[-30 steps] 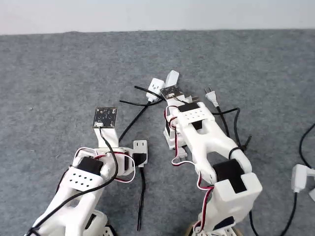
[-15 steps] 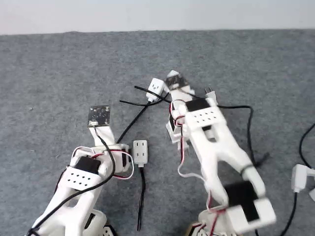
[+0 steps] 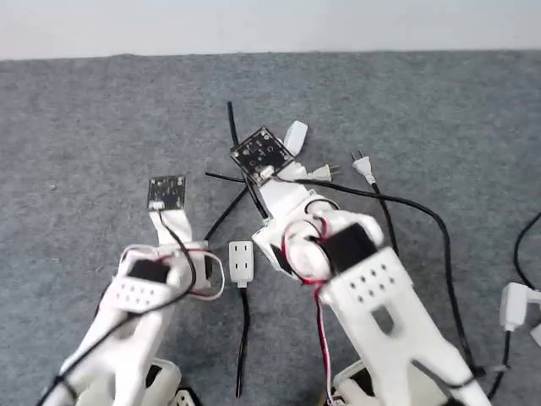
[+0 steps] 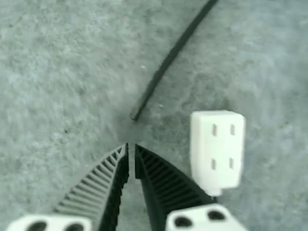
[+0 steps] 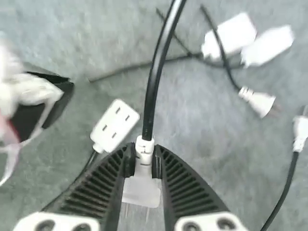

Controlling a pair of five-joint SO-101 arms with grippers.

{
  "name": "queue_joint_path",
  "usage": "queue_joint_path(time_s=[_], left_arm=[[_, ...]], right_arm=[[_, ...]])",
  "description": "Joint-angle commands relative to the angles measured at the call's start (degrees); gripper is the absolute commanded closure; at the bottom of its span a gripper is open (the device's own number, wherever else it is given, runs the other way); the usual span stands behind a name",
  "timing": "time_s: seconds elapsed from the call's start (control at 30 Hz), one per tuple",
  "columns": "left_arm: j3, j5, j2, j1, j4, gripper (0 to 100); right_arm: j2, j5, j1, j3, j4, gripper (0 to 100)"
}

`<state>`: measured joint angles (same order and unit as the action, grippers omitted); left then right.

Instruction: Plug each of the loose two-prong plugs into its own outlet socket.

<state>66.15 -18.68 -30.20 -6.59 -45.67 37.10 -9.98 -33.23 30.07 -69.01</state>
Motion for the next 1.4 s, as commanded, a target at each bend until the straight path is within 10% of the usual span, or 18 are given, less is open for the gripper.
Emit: queue_joint_path(time_s=[0.0, 0.1, 0.53, 1.37], left_arm=[[-8.48, 13.89, 10.11, 0.70, -1.58, 98], [-12.53, 24.62, 12.22, 0.62, -7.38, 99], [-0.57, 31.47, -4.31, -5.19, -6.59, 99], [12.62, 31.47, -30.86, -8.62, -10.02, 98]], right_arm=[[5.49, -1.58, -1.71, -0.35, -0.31, 99.1], [7.87, -2.64, -4.35, 2.20, 0.13, 99.1], [8.66, -2.55, -9.71, 11.52, 6.81, 99.1], [8.57, 3.69, -7.78, 15.47, 14.64, 99.1]])
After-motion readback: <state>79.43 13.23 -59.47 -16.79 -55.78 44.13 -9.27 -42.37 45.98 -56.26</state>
